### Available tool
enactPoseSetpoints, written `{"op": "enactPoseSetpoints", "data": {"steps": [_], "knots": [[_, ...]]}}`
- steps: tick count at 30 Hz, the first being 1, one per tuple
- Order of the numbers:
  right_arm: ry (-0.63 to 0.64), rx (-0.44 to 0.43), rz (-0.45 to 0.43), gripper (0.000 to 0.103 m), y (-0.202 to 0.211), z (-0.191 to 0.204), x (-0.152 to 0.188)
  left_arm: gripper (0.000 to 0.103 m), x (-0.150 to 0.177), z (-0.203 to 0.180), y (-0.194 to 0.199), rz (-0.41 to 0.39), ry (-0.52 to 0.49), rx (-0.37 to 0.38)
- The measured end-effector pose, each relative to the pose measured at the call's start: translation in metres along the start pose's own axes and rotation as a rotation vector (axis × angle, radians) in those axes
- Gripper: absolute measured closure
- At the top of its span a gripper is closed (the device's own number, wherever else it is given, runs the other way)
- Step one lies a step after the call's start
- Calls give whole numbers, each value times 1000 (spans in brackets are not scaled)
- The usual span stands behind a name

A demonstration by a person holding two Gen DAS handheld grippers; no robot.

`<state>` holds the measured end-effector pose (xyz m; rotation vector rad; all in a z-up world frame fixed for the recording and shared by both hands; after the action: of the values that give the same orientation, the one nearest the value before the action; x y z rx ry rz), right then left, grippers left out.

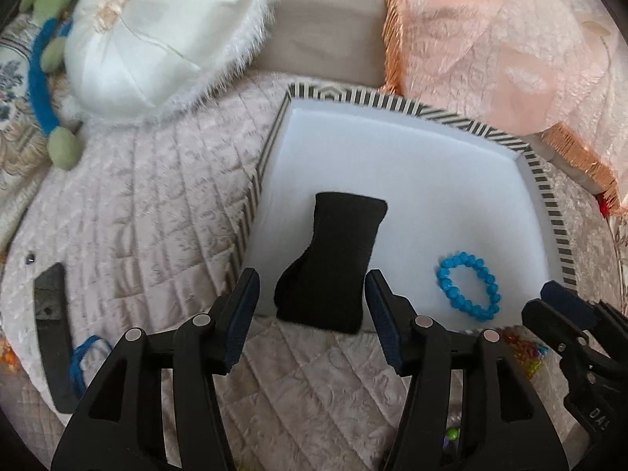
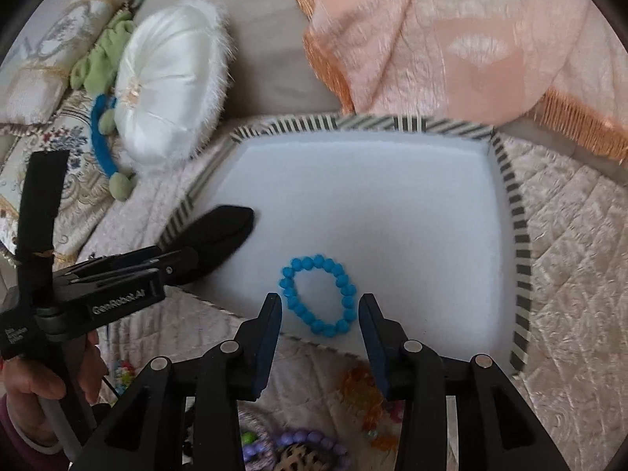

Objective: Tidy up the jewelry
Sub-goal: 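Lower case and bracelet into the striped tray and open both tools, then move both tools back toward the remaining jewelry pile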

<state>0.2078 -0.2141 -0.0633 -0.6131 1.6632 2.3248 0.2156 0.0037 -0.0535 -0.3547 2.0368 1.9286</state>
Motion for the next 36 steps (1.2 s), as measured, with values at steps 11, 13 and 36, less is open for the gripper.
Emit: {"op": "enactPoseSetpoints", "data": {"steps": [11, 13, 36], "knots": [[28, 80, -123, 64, 60, 20, 43, 47, 43, -19, 60, -133, -38, -47], [24, 89, -128, 64, 67, 21, 52, 47, 55, -19, 67, -143, -36, -49], [47, 139, -146, 64, 103, 47, 106, 47, 126, -31, 113, -220, -27, -65]]}}
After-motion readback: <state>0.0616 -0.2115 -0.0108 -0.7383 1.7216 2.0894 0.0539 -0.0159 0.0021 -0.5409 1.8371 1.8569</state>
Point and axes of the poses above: each gripper's, at about its wrist camera, not at the fingertips, and y roughly against the way its jaws point, z to its left, x to its underside, the point moved 3 cm from there along -y, roughly the way its jaws point, and after that the axes turned 8 degrees about z, right-handed, at the moved point
